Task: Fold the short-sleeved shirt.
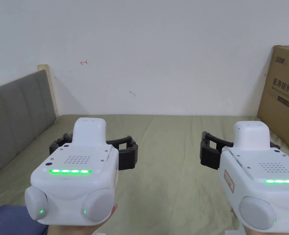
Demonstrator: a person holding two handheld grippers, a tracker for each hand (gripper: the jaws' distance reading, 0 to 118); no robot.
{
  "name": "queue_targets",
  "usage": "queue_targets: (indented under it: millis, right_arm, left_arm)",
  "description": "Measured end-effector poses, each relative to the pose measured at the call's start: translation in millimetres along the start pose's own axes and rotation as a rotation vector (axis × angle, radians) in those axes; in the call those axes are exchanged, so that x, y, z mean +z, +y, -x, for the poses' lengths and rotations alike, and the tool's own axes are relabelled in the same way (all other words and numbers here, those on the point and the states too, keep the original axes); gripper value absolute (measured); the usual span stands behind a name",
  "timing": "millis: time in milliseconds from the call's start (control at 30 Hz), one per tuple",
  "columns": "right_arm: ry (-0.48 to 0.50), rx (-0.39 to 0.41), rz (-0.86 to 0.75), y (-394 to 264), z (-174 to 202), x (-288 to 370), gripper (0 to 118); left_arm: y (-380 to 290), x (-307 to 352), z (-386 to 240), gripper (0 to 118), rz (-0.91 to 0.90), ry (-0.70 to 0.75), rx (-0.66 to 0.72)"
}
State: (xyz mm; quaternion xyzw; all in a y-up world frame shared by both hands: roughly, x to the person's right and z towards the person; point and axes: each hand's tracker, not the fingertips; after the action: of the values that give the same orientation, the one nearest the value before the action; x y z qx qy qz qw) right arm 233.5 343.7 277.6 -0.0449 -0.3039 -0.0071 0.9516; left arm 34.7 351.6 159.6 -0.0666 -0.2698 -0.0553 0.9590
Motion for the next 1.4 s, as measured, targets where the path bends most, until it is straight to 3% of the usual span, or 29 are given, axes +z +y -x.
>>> queue_targets:
  millis: [600, 833, 1233, 1400]
  right_arm:
    - [0.013, -0.002, 0.023, -6.6, 1.1, -1.8, 87]
    - [0.007, -0.008, 0.028, -8.4, -1.2, -2.8, 87]
    - [0.000, -0.015, 0.042, -12.1, -4.3, -4.0, 86]
    - [-0.006, -0.005, 0.045, -13.0, -4.3, -4.3, 87]
  left_arm:
    - [0.3, 0.8, 2.9, 112, 0.025, -0.056, 0.046]
    - [-1.1, 0.9, -9.5, 112, 0.012, 0.032, -0.039]
    - [4.8, 2.8, -9.3, 112, 0.026, -0.003, -0.015]
    - [7.2, 1.9, -11.3, 112, 0.064, 0.045, 0.006]
